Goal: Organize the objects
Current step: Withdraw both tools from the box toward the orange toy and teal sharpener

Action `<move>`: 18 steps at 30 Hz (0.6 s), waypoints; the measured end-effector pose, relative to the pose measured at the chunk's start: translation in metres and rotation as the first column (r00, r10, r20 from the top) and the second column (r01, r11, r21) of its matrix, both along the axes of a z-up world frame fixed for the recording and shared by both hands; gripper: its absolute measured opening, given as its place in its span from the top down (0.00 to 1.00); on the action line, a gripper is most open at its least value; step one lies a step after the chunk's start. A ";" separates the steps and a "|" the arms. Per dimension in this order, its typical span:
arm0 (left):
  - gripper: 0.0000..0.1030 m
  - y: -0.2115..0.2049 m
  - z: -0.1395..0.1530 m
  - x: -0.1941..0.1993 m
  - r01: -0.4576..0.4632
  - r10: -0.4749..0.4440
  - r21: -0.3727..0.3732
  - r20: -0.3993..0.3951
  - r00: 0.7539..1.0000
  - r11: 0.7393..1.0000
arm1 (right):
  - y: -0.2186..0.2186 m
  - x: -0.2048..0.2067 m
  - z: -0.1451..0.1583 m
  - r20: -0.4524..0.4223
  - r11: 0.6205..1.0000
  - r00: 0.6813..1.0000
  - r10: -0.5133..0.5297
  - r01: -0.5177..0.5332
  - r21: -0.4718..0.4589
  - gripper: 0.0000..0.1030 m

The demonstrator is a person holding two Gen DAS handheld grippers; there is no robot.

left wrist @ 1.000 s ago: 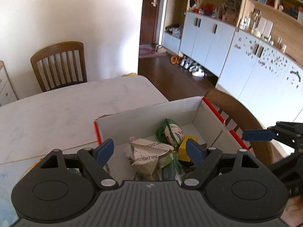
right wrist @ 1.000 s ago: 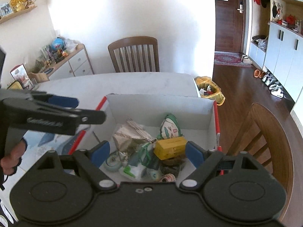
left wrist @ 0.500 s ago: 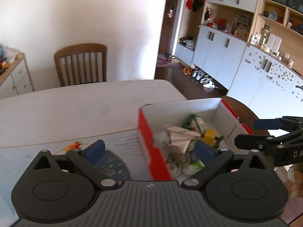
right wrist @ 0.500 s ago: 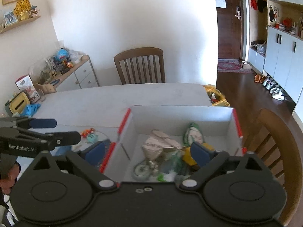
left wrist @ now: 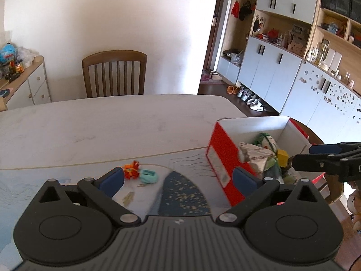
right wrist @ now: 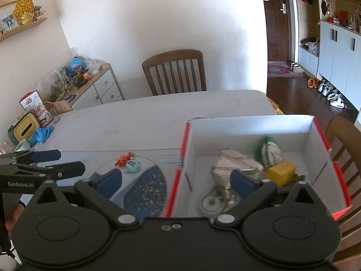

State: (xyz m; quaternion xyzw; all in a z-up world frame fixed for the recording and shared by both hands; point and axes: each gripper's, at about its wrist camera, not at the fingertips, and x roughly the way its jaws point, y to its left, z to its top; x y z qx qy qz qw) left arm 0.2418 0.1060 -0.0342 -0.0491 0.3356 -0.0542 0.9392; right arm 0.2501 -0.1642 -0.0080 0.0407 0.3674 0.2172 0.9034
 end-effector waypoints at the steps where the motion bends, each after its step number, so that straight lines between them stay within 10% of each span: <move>1: 0.00 0.004 -0.002 0.000 -0.001 0.001 0.001 0.004 1.000 1.000 | 0.006 0.001 -0.001 0.000 1.000 1.000 0.003 -0.003 -0.001 0.01; 18: 0.00 0.087 -0.063 0.054 -0.007 0.011 0.108 -0.037 0.999 0.994 | 0.108 0.033 -0.027 -0.026 0.980 0.987 0.156 -0.158 -0.119 0.10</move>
